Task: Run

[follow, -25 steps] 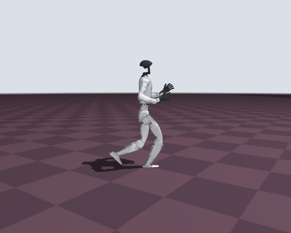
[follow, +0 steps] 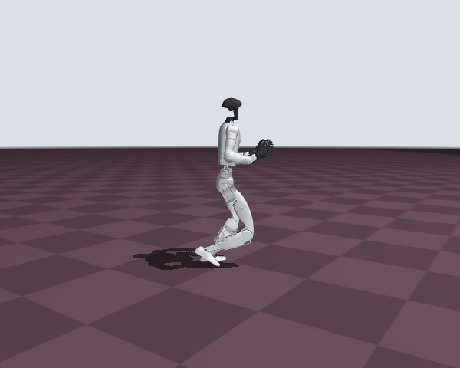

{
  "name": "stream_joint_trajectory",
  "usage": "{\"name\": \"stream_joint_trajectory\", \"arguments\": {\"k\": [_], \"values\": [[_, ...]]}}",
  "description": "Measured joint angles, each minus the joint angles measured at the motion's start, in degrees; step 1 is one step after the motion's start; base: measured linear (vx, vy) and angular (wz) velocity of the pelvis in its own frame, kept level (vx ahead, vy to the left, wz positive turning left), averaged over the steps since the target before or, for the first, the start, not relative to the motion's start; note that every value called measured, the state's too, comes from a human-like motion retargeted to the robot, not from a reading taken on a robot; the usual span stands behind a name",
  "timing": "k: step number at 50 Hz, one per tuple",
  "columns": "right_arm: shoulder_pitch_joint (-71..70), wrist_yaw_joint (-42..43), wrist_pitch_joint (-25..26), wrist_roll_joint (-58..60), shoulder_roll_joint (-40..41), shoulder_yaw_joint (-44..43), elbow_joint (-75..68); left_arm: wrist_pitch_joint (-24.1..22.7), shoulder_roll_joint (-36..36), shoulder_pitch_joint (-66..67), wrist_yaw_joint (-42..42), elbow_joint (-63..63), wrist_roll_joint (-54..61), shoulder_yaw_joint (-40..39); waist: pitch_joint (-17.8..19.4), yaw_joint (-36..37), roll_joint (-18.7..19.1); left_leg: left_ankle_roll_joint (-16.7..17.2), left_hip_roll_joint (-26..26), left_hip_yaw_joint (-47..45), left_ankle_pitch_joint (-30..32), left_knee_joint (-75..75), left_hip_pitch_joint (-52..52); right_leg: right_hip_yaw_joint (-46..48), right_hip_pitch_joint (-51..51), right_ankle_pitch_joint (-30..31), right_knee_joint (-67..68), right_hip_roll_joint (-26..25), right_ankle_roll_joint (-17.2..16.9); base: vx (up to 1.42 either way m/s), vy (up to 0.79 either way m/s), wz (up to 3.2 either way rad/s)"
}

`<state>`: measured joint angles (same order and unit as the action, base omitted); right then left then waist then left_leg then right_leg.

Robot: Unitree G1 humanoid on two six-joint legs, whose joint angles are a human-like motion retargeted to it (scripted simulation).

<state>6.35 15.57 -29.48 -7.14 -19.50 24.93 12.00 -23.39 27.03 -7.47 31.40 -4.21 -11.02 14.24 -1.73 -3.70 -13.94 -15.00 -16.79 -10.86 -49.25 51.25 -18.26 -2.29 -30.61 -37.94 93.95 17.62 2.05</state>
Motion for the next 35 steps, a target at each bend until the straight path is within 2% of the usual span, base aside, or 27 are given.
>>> {"name": "stream_joint_trajectory", "arguments": {"k": [2,3,6,8,10,13,15,17,18,20,23,25,27,30,32,35], "values": [[5.17,-2.36,-0.41,-5.22,-2.90,-1.28,0.99,-0.07,-0.06,-5.85,0.82,-1.09,0.43,0.65,-0.44,-2.74,3.30,1.26,0.91,1.00,1.67,-6.50,8.56,1.20,-5.79,-2.58,-6.56,-3.61,0.41,0.07,0.10,-0.40],[7.61,-3.36,-0.57,-7.40,-4.39,-1.97,1.57,-0.56,-0.09,-7.60,0.86,-1.90,0.85,1.13,-0.69,-3.81,5.80,3.67,3.09,1.45,3.44,-8.97,12.59,3.07,-7.30,-3.05,-12.51,-6.65,0.46,0.10,0.01,-0.33],[13.57,-5.10,-0.75,-11.48,-7.20,-3.79,1.86,-4.00,-0.48,-8.33,-0.12,-3.70,1.65,4.26,-3.33,-6.18,11.17,11.79,9.15,2.66,16.31,-12.48,19.71,6.65,-8.74,-0.63,-35.45,-15.22,-1.49,0.07,-0.09,-0.08],[14.86,-4.44,-0.97,-12.43,-7.75,-4.35,1.82,-5.81,-0.53,-6.23,-1.23,-4.78,2.23,6.85,-4.85,-5.87,13.95,14.98,13.43,3.22,23.55,-6.29,19.65,7.61,-7.71,2.47,-45.95,-20.41,-2.23,-0.01,-0.09,-0.08],[13.17,-2.94,-1.48,-12.08,-7.49,-4.04,2.21,-6.18,-0.62,-2.65,-2.51,-4.91,3.07,9.12,-4.97,-4.37,14.67,15.08,16.29,2.92,26.71,4.40,18.54,7.46,-6.80,2.51,-43.93,-22.75,-0.64,-0.06,-0.05,-0.16],[3.74,1.28,-1.88,-8.54,-6.36,-3.23,2.91,-3.74,-0.68,5.52,-5.59,-2.13,4.73,10.81,-2.91,0.36,14.24,10.81,21.74,2.05,21.49,25.27,12.28,6.99,-4.13,-5.08,-32.84,-24.43,5.42,-0.06,-0.04,-0.23],[-5.44,4.55,-1.37,-4.57,-5.59,-3.26,3.26,-1.85,-0.62,11.83,-7.73,0.56,5.66,10.34,-0.77,4.64,13.03,5.63,24.45,1.50,14.01,36.81,4.65,5.82,-0.93,-11.15,-28.26,-24.36,7.76,-0.05,-0.03,-0.20],[-16.64,9.05,-0.35,-0.54,-3.91,-3.05,3.21,-1.49,0.66,18.46,-11.22,0.17,8.06,6.46,-0.20,8.63,11.47,1.79,24.62,0.99,7.88,39.16,-6.98,4.25,2.76,-11.98,-30.77,-23.89,7.49,0.00,0.00,0.00],[-20.18,10.29,-0.16,0.08,-3.14,-2.94,3.88,-1.77,1.68,22.37,-12.72,-0.86,9.34,4.13,-0.39,10.00,9.98,0.90,23.01,0.33,6.50,36.41,-11.76,3.31,5.45,-11.73,-32.39,-22.67,6.30,0.04,0.03,0.42],[-23.39,11.15,-0.20,-0.57,-2.10,-2.81,5.97,-2.78,3.61,29.38,-15.10,-2.80,11.91,0.07,-0.75,11.81,5.71,0.86,17.26,-2.51,6.46,23.50,-17.28,1.79,12.15,-7.90,-36.42,-17.97,1.82,0.08,0.06,0.85],[-21.35,8.92,-1.23,-2.92,-1.28,-1.24,8.76,-3.75,3.97,34.85,-16.64,-2.87,14.17,-3.38,-3.10,12.58,0.90,5.27,7.37,-5.63,13.81,-6.97,-17.57,1.93,18.89,5.55,-39.85,-10.57,-6.62,0.05,0.08,0.94],[-18.71,6.70,-1.70,-4.12,-0.88,0.41,9.06,-3.48,2.74,34.42,-15.38,-2.04,14.47,-3.81,-4.33,11.43,-0.79,6.30,2.27,-5.63,17.94,-18.27,-15.60,2.10,20.41,11.00,-35.47,-6.51,-9.35,-0.02,0.07,0.50],[-14.91,4.92,-1.76,-3.74,-0.28,1.94,7.87,-3.33,1.52,31.08,-13.37,-1.94,12.95,-3.53,-4.51,9.41,-1.47,4.09,0.20,-5.39,16.90,-13.20,-14.85,2.40,20.01,12.79,-26.09,-2.90,-9.22,0.00,0.00,0.00],[-7.66,2.85,-0.89,-2.43,0.84,3.05,3.80,-2.42,0.38,20.26,-8.36,-1.61,7.82,-3.05,-2.90,4.73,-2.06,0.00,-1.43,-3.85,8.07,-0.66,-11.83,2.45,14.94,9.53,-8.12,2.39,-5.96,-0.04,-0.02,-0.16],[-3.15,1.67,-0.57,-2.65,0.85,2.46,0.47,-0.64,1.22,8.29,-4.01,0.13,3.49,-1.91,-1.30,1.41,-0.87,0.00,0.14,-2.17,1.74,2.77,-7.03,1.66,6.81,4.01,-1.05,1.84,-2.41,-0.05,-0.02,-0.40],[4.68,-1.60,-1.12,-7.70,-2.36,-0.17,-0.54,0.45,1.31,-5.01,-0.84,0.61,1.59,0.11,-1.20,-3.04,2.85,0.50,0.58,-0.51,1.05,-4.62,4.90,1.39,-5.84,-1.99,-4.24,-1.45,0.01,0.03,0.09,-0.40]]}}
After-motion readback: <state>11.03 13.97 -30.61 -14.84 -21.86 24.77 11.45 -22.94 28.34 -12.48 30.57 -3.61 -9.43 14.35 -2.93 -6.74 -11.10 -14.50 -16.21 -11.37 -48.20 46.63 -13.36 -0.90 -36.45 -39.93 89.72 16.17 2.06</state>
